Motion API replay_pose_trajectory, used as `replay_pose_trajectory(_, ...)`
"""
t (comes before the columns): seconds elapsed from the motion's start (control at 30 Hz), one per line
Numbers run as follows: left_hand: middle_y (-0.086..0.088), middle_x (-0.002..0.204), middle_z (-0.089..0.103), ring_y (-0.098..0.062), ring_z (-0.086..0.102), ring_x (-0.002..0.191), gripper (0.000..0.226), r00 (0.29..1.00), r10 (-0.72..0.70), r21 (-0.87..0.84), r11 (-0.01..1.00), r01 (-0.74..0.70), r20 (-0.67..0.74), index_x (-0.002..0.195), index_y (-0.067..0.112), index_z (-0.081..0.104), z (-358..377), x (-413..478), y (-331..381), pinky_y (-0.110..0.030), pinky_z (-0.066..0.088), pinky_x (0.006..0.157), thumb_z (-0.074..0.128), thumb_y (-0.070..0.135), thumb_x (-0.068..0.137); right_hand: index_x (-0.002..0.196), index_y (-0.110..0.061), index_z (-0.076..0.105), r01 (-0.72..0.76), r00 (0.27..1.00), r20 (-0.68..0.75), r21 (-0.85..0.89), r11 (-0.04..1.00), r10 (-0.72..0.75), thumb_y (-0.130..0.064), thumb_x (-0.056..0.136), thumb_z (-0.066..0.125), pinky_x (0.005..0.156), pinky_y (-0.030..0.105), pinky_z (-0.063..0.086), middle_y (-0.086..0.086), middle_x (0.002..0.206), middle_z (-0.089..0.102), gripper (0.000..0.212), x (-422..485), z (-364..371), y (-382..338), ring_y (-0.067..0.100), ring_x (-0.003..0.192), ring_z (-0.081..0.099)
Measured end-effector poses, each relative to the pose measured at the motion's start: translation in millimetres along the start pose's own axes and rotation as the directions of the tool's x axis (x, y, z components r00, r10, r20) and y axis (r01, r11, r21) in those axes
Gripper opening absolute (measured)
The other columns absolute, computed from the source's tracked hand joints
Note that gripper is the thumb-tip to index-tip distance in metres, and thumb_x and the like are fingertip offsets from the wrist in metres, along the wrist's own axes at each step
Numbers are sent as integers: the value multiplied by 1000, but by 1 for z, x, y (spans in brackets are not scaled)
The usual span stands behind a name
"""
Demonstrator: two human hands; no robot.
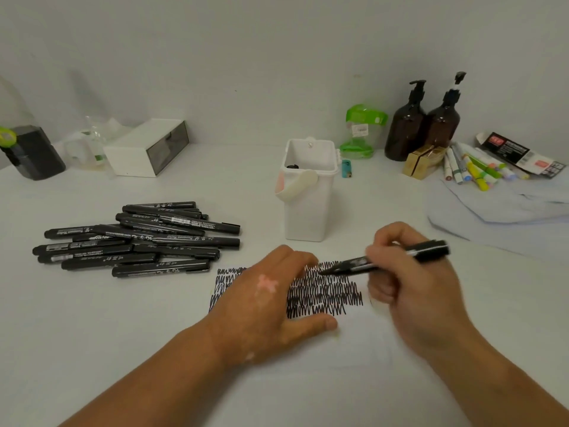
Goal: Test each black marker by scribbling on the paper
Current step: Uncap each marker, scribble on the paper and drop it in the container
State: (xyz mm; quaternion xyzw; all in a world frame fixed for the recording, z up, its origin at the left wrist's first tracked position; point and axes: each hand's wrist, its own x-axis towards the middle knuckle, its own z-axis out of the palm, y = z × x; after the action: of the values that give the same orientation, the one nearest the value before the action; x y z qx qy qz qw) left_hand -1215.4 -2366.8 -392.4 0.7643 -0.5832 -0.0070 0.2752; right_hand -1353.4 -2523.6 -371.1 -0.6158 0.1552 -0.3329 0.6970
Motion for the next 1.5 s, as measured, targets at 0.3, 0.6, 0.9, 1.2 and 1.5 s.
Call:
replay_pose_trajectory(0.3,22,128,42,-5,41,113,87,992,-48,179,983,26,121,140,49,43,4,-1,-7,-28,40,100,47,94,65,84,-13,75,-181,960,154,-289,940,232,-30,64,77,53,30,51,14,65,65,26,8,-19,-13,25,58,60)
replay_pose_trajectory(0.6,23,126,39,-5,40,115,87,987,-106,169,982,84,124,138,50,44,3,-2,-17,-26,38,102,47,95,64,73,-25,69,-103,986,37,-636,765,163,-25,78,81,46,13,34,-10,48,59,13,-5,-20,10,4,43,48)
replay_pose_trajectory(0.9,22,126,40,-5,42,116,86,986,-106,165,983,85,127,136,50,46,5,-2,-20,-31,41,104,47,95,63,80,-29,72,-91,987,34,-691,717,157,-29,78,81,46,12,36,-14,51,61,9,-6,-19,15,2,45,51)
replay_pose_trajectory(1.2,22,126,41,-4,43,115,85,987,-106,144,986,88,118,135,49,49,5,-2,-20,-29,41,104,51,94,62,78,-29,70,-92,989,20,-700,708,149,-29,77,78,45,14,38,-9,50,62,8,-5,-19,16,4,44,51)
replay_pose_trajectory(1.5,23,126,40,-4,43,114,86,986,-115,143,985,98,120,135,50,47,6,-1,-20,-30,41,104,48,95,62,76,-29,68,-75,992,13,-728,681,123,-29,76,77,45,12,39,-10,54,62,10,-5,-21,17,1,45,48)
